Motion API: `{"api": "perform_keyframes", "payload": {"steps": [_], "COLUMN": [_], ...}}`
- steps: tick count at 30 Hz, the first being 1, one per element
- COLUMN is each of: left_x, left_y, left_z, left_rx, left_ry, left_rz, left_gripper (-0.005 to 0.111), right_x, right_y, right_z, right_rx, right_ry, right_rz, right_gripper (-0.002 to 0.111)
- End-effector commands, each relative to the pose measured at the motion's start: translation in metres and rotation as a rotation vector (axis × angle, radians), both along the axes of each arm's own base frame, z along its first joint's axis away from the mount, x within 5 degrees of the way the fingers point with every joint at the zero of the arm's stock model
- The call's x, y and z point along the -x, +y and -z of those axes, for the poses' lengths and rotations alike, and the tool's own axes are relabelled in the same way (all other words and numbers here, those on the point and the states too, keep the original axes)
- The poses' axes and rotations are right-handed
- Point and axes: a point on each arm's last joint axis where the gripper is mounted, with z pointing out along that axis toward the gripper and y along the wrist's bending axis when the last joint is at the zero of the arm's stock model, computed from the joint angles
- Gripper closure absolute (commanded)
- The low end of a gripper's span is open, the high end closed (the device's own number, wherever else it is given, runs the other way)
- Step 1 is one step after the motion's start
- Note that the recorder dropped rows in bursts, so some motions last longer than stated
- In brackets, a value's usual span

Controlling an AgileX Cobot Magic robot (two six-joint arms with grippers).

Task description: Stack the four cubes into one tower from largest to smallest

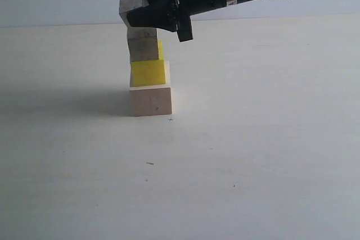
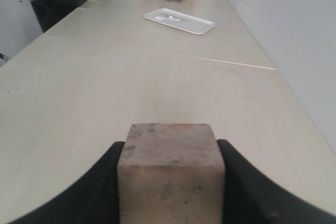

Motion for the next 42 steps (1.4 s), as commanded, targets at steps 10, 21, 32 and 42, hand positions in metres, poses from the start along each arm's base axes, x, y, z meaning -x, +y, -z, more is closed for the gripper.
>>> {"api": "perform_keyframes", "payload": {"steps": [10, 21, 32, 42], "left_x": [-0.001, -0.001, -0.001, -0.001], "left_y": [-0.001, -0.001, -0.001, -0.001], "left_z": [0.000, 0.000, 0.000, 0.000], "left_rx": [0.009, 0.009, 0.009, 0.009], "left_ry": [-0.006, -0.006, -0.006, -0.006], "left_rz": [-0.001, -0.001, -0.001, -0.001], "left_gripper": [0.107, 0.107, 0.107, 0.107], "right_x": [-0.002, -0.001, -0.001, 0.001], "right_y": [0.000, 0.000, 0.000, -0.006], "right_z": [0.003, 0.005, 0.004, -0.018], "right_rx": [0.002, 0.017, 0.006, -0.015], "right_ry": [0.000, -0.015, -0.012, -0.054], "right_rz": [-0.003, -0.013, -0.007, 0.008], "right_gripper": [0.097, 0.057, 0.045, 0.045]}}
